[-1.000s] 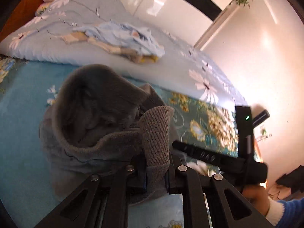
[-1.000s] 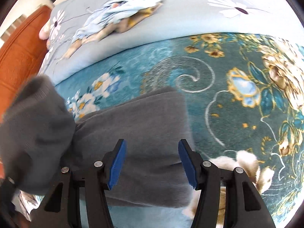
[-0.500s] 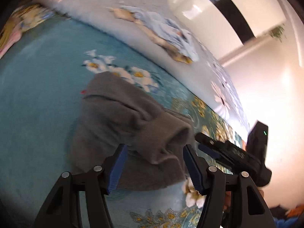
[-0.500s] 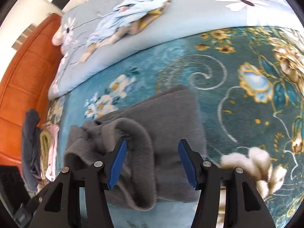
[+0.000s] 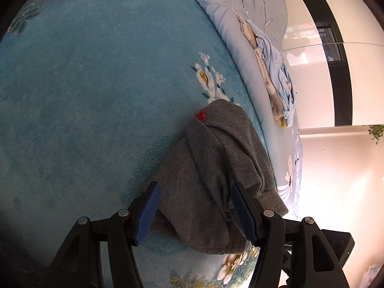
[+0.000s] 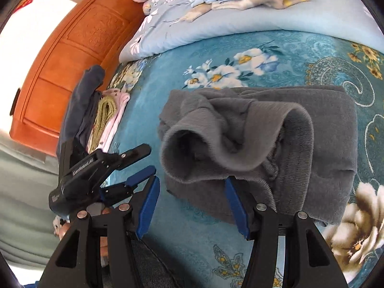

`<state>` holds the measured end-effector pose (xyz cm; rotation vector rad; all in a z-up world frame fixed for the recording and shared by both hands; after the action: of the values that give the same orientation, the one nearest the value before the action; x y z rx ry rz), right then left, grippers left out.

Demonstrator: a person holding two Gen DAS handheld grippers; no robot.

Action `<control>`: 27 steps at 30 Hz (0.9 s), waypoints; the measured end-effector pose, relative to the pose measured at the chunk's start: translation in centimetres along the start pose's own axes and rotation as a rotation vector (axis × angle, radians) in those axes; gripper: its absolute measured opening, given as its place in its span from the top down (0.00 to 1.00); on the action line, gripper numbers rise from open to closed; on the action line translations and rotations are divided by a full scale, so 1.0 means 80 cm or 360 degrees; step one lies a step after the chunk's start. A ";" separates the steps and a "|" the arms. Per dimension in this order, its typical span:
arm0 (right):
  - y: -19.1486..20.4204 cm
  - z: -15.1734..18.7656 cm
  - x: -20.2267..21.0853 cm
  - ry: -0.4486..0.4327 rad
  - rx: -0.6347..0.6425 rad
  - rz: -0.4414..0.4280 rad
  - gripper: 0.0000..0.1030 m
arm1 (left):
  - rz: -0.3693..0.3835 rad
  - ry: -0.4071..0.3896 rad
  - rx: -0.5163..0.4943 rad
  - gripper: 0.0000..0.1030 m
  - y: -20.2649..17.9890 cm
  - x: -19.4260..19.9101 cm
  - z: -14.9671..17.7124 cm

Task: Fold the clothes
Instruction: 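Grasp the folded bundle with the right gripper while the left gripper holds its other end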

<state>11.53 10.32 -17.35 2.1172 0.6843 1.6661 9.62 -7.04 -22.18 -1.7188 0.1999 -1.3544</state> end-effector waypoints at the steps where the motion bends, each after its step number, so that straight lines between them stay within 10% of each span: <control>1: 0.001 0.000 -0.002 -0.0004 0.0046 0.0043 0.43 | 0.0002 0.0001 0.0005 0.37 0.001 0.000 0.000; 8: 0.009 -0.024 -0.061 0.0094 0.0084 0.0105 0.44 | 0.0020 0.0006 0.0041 0.37 0.005 0.004 0.002; 11: 0.010 -0.031 -0.082 0.0161 -0.0005 0.0086 0.72 | 0.0052 -0.0017 0.0090 0.37 0.010 0.008 -0.002; 14: 0.028 -0.052 -0.069 0.0153 -0.0064 -0.0155 0.89 | 0.0092 -0.0029 0.0108 0.37 0.010 0.010 -0.004; 19: 0.032 -0.129 0.016 -0.0162 -0.0386 -0.0817 0.92 | 0.0122 -0.0018 0.0043 0.37 -0.004 0.010 -0.003; 27: -0.149 -0.146 0.025 -0.0341 -0.0832 -0.0356 0.92 | 0.0036 0.0053 0.0075 0.37 0.007 -0.004 0.004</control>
<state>-1.24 21.01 -19.60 1.7366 0.3523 1.2981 9.98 -7.01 -22.77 -1.6510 0.2040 -1.3613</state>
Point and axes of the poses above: each gripper's, at about its wrist camera, not at the fingertips, and x roughly against the way its jaws point, y to its left, z to its underside, the point moved 10 cm from there along -x, roughly the way its jaws point, and after that the axes turned 3 degrees about y, right-handed, at the moved point
